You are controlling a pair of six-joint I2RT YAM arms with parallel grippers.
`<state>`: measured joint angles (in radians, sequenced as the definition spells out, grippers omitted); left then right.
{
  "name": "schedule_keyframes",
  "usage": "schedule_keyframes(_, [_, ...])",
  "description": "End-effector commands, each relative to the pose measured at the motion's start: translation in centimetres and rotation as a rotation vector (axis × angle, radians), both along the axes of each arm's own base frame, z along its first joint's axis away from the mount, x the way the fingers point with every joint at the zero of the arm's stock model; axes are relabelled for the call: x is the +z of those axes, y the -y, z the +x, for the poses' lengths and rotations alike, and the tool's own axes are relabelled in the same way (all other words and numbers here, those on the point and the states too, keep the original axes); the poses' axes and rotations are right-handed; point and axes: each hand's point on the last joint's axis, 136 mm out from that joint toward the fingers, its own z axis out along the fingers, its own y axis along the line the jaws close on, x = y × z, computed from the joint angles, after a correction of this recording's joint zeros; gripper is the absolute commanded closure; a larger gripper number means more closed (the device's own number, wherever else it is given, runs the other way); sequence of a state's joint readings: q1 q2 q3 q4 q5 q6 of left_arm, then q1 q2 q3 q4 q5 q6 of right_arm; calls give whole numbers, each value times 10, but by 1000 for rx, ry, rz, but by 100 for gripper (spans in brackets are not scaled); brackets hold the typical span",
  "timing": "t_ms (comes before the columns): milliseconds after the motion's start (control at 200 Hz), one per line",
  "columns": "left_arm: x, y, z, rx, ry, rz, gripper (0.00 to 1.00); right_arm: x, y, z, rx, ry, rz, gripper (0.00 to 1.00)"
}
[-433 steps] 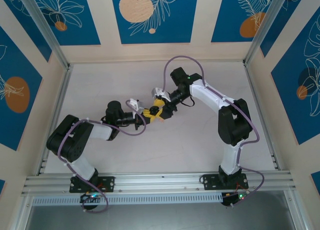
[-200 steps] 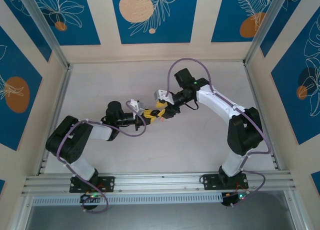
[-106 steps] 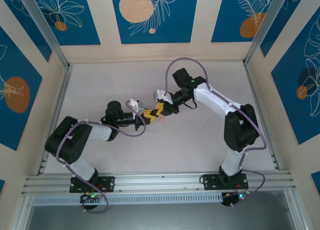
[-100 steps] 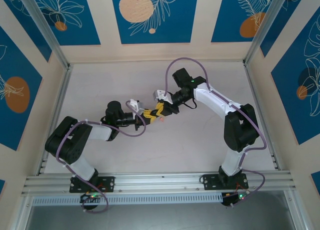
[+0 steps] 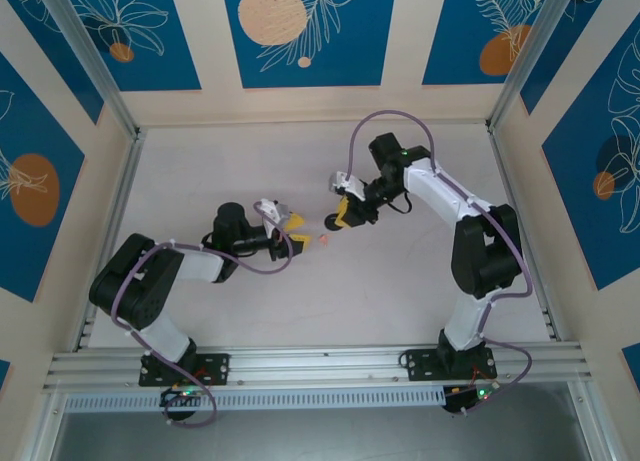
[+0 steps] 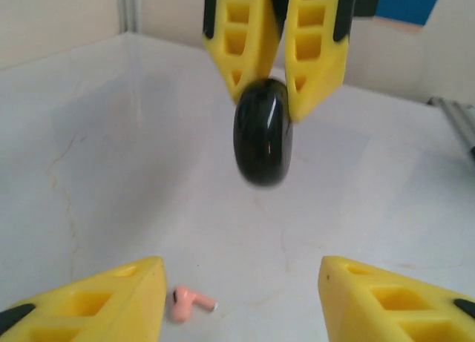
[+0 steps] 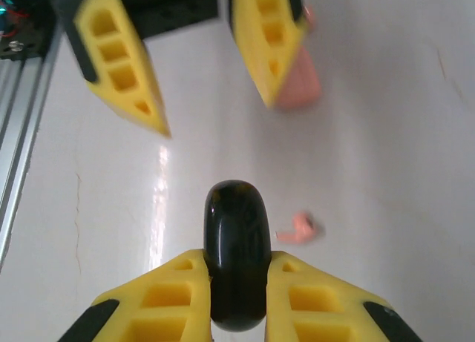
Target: Insert wireless bluetooth earbuds into charging case
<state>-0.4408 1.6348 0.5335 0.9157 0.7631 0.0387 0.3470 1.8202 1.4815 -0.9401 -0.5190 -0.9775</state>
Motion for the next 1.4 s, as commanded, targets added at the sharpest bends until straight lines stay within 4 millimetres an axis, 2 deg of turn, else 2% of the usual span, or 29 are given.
schedule_keyframes(0, [0,-8,17,89,4,67,40,-23,28,7,-135,-164,-100,91])
schedule_keyframes(130, [2,-14,30,171,-42,107,39,-34,51,23,-238,-233,-110,90])
schedule_keyframes(290, [-5,-34,49,358,-165,231,39,-51,81,34,-340,-334,-139,88])
schedule_keyframes(420, [-11,-48,53,458,-254,326,40,-65,99,40,-386,-383,-156,88])
schedule_keyframes(580, [-5,-55,53,512,-325,418,40,-82,119,46,-429,-416,-203,88])
schedule_keyframes(910, [1,-48,39,530,-435,557,41,-97,131,53,-427,-463,-213,87])
schedule_keyframes(1080, [-3,-61,39,643,-542,592,41,-107,135,57,-426,-462,-235,85])
schedule_keyframes(1395, [-15,-65,26,693,-694,679,41,-122,140,64,-454,-458,-269,72])
